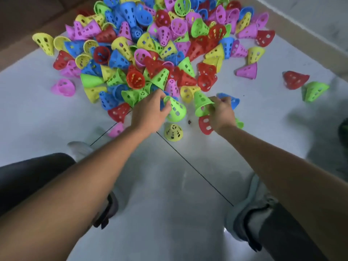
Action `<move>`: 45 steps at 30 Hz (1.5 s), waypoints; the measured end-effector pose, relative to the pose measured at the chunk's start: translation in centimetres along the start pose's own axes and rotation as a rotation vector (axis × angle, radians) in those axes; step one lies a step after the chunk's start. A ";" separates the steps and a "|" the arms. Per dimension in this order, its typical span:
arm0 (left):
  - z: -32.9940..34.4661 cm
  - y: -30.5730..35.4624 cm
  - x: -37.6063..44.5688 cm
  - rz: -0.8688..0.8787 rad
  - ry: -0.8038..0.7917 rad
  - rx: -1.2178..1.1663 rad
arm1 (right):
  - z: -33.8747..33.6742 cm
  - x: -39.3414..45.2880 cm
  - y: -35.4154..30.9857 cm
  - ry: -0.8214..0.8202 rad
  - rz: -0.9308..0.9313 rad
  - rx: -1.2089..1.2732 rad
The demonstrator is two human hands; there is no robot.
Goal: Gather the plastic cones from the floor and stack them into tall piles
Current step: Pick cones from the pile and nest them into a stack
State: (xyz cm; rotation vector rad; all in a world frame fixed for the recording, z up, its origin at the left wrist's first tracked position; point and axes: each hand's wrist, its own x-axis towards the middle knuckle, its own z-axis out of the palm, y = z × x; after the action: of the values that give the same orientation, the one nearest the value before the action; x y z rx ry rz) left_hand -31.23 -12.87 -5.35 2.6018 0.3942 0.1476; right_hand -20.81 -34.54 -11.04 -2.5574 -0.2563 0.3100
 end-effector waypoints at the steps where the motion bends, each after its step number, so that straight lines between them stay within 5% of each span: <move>1: 0.2 -0.6 -0.7 0.029 -0.018 0.027 | 0.0 -0.5 -0.1 0.020 0.031 0.030; 6: 2.1 -2.8 -3.6 0.071 -0.146 0.083 | -0.2 -3.2 -0.9 0.050 0.066 0.057; 12: 2.1 -1.7 -4.4 -0.027 -0.212 -0.201 | -0.6 -4.8 -2.7 0.038 0.054 0.097; 18: -0.9 2.7 -2.4 -0.415 -0.310 -0.888 | -2.7 -6.2 -5.9 0.032 -0.067 0.080; 24: -2.7 5.0 -2.2 -0.556 -0.444 -1.253 | -6.1 -7.5 -9.1 -0.003 -0.205 -0.016; 31: -6.2 5.9 -2.0 -0.548 -0.318 -1.305 | -11.5 -8.9 -12.7 -0.092 -0.187 -0.114; 45: -4.6 2.9 -2.6 -0.282 -0.370 -0.720 | -15.3 -5.5 -10.7 -0.319 -0.298 -0.341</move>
State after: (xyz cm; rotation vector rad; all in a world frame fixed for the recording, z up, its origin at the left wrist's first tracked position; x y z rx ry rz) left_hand -33.79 -13.97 -0.02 1.7933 0.4608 -0.2462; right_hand -23.19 -34.54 8.24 -2.7358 -0.8654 0.6021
